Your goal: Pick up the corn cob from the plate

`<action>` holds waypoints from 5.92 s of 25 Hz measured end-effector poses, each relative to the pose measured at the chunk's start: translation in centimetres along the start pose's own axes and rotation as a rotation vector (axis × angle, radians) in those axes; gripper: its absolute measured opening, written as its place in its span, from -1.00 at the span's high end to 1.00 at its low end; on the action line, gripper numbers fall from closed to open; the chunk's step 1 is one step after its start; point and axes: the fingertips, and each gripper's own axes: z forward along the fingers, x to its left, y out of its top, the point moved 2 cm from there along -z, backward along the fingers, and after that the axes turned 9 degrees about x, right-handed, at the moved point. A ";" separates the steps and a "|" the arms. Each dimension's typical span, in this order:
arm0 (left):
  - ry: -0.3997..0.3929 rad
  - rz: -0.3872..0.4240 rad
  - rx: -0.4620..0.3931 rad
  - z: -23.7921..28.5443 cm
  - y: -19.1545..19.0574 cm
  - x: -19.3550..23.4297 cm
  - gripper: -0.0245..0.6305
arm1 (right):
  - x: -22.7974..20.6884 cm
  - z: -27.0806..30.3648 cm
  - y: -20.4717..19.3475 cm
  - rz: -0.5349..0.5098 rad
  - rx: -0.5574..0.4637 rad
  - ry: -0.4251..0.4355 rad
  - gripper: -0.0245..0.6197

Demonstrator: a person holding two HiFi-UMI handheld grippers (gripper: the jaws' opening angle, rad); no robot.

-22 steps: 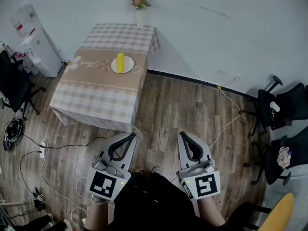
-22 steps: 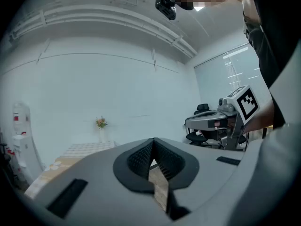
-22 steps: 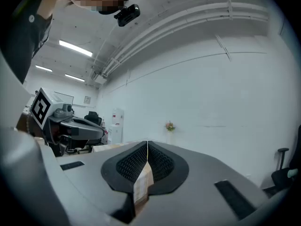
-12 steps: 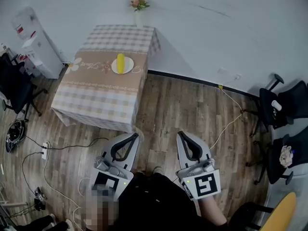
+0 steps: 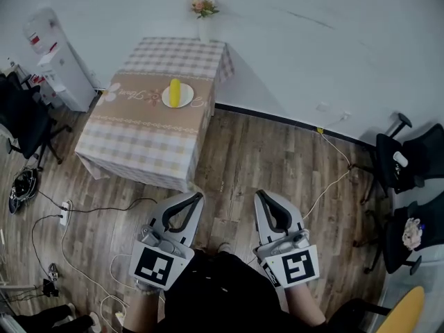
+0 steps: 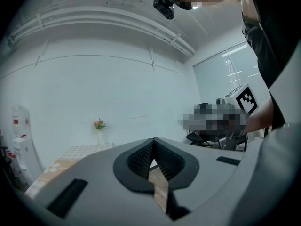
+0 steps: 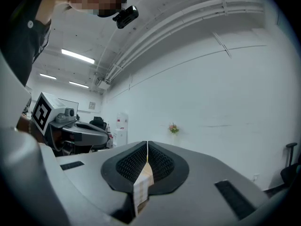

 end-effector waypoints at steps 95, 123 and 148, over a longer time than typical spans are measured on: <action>0.239 -0.107 -0.001 23.4 2.4 25.5 0.89 | -13.9 33.1 4.1 -0.133 0.044 0.222 0.79; 0.561 -0.256 0.050 25.9 2.1 33.5 0.89 | -14.9 44.9 6.3 -0.191 0.031 0.545 0.79; 0.762 -0.285 0.105 29.2 -0.3 39.1 0.89 | -15.0 51.6 6.4 -0.222 0.039 0.739 0.79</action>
